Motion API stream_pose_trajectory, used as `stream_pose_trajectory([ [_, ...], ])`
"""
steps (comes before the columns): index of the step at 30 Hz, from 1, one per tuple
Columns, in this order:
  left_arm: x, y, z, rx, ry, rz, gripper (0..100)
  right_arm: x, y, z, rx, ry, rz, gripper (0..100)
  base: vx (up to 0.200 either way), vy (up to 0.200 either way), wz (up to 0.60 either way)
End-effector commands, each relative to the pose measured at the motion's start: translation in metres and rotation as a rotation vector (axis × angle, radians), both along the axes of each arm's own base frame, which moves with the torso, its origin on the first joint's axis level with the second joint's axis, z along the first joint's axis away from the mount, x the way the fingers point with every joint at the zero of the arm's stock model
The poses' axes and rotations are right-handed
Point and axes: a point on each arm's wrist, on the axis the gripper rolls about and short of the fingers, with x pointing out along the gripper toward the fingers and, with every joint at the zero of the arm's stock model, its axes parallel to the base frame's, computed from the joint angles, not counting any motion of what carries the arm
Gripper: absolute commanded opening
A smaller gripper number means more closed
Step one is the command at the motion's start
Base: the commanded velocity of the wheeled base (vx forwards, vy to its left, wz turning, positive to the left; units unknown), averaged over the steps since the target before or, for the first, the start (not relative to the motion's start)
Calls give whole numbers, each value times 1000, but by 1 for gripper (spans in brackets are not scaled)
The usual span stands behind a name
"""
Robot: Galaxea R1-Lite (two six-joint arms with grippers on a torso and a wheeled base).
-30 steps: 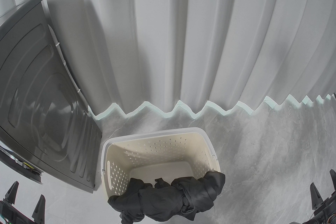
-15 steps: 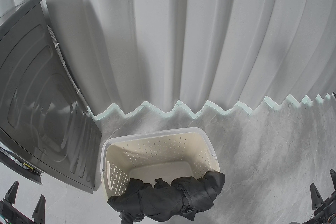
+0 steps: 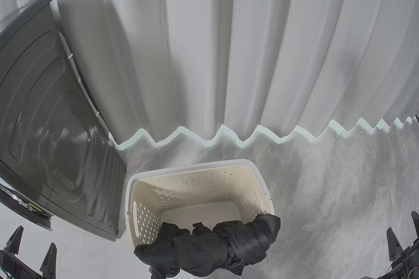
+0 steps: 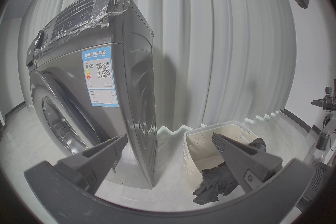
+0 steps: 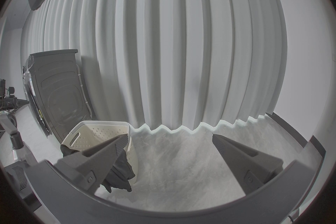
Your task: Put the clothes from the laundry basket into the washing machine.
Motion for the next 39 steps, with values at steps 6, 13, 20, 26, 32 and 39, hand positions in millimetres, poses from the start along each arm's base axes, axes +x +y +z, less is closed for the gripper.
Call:
stream_pose_trajectory([
  [6,0,0,-5,2,1,0,100,0,0,-5,0,6,-1,100,33,0,0],
  [13,0,0,-5,-1,1,0,100,0,0,-5,0,7,-1,100,86,0,0],
  [20,0,0,-5,0,1,0,100,0,0,-5,0,6,1,100,86,0,0],
  [26,0,0,-5,0,1,0,100,0,0,-5,0,6,-1,100,0,0,0],
  [32,0,0,-5,-3,1,0,100,0,0,-5,0,6,-1,100,33,0,0],
  [39,0,0,-5,0,1,0,100,0,0,-5,0,6,1,100,86,0,0],
])
